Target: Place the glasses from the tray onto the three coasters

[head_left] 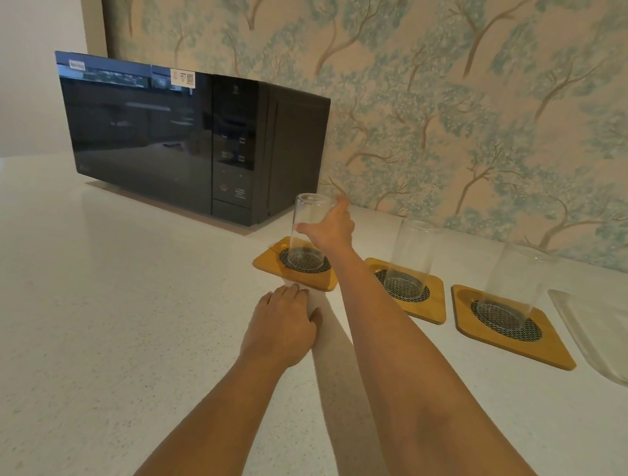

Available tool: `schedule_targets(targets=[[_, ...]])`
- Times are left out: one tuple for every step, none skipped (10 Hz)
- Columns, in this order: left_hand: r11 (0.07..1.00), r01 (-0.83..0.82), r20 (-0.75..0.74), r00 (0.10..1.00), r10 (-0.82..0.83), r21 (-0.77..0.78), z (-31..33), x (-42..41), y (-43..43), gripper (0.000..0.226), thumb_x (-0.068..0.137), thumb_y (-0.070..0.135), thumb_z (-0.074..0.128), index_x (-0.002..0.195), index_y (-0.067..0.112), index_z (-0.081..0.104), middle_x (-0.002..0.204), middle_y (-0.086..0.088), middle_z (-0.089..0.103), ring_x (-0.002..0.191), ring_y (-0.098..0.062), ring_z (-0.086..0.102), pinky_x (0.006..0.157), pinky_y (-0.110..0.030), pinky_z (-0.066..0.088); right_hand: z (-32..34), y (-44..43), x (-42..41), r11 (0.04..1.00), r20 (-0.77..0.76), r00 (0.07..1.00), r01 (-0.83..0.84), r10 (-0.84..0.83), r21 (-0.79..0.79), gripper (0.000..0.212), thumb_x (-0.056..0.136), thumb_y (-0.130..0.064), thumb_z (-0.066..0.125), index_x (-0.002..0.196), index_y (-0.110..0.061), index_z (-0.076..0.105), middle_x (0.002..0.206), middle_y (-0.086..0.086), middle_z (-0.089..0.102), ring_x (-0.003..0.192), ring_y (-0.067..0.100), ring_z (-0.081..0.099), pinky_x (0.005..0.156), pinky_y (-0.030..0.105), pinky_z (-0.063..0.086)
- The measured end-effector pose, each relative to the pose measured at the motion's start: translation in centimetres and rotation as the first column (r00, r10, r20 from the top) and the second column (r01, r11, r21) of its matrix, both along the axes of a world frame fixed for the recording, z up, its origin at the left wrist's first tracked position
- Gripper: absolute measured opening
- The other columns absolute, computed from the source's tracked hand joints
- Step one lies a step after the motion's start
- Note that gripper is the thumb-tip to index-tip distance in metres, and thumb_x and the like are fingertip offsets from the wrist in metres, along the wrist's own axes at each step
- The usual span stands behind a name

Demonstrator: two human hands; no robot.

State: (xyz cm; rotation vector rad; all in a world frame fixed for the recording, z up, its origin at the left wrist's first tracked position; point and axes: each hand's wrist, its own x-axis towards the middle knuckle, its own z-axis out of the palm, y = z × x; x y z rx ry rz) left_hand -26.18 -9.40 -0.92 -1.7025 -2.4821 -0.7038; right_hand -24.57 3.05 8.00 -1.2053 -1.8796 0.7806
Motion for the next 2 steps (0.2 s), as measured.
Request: schedule_targets(targets=[[1.000,0.012,-0.020,1.000,-0.012,0.009,-0.2,0.1,-0.4,0.048,0.094,0.045,0.034,0.132,0.016,0.044,0.136,-0.003,0.053,0.124,-0.021,0.049,0.109,-0.038,0.035,-0.1,-0.8,1.4,1.000,0.037,0.999,0.015,-0.014,-0.013,0.094,0.079,-0.016,0.076,0.150,-0.012,0.014,0.149,0.014,0.037,0.138,0.034,0.033,0.110,0.042,0.035],[0.999,0.030,-0.026,0.999,-0.030,0.021,0.0,0.0,-0.3,0.048,0.095,0.044,0.032,0.132,0.014,0.045,0.137,-0.004,0.052,0.125,-0.021,0.047,0.109,-0.038,0.034,-0.7,-0.9,3.4,0.999,0.098,0.994,0.051,-0.050,-0.009,0.088,0.081,-0.005,0.070,0.151,-0.010,0.017,0.149,0.015,0.037,0.138,0.034,0.035,0.110,0.041,0.039]])
